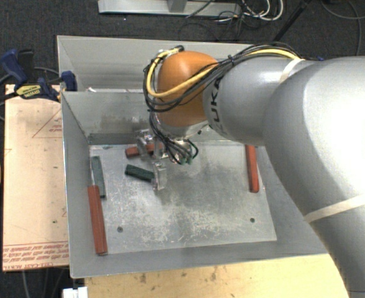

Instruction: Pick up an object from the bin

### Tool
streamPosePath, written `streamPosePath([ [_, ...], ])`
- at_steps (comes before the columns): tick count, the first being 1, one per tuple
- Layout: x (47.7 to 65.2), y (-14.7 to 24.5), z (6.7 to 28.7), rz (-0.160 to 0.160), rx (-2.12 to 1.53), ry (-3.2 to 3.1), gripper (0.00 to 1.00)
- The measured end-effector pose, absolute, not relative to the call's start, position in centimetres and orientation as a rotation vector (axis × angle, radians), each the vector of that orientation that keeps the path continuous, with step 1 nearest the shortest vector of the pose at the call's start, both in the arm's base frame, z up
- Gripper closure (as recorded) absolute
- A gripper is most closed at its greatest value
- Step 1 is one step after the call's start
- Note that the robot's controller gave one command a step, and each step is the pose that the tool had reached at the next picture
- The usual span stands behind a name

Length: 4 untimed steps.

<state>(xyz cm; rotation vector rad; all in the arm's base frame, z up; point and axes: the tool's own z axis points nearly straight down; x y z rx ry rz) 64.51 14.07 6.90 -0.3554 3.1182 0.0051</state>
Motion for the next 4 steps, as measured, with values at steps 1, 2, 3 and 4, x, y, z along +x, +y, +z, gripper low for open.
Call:
streamPosePath([
  [1, 64.3, 13.9, 7.3, 0.004, -0.252, 3.124, 0.0],
  [2, 64.5, 14.0, 7.7, 0.007, -0.248, 3.118, 1.0],
  [3, 65.5, 14.7, 9.8, 0.003, -0.555, 3.086, 1.0],
  [4, 65.4, 14.7, 9.7, 0.003, -0.554, 3.088, 0.0],
])
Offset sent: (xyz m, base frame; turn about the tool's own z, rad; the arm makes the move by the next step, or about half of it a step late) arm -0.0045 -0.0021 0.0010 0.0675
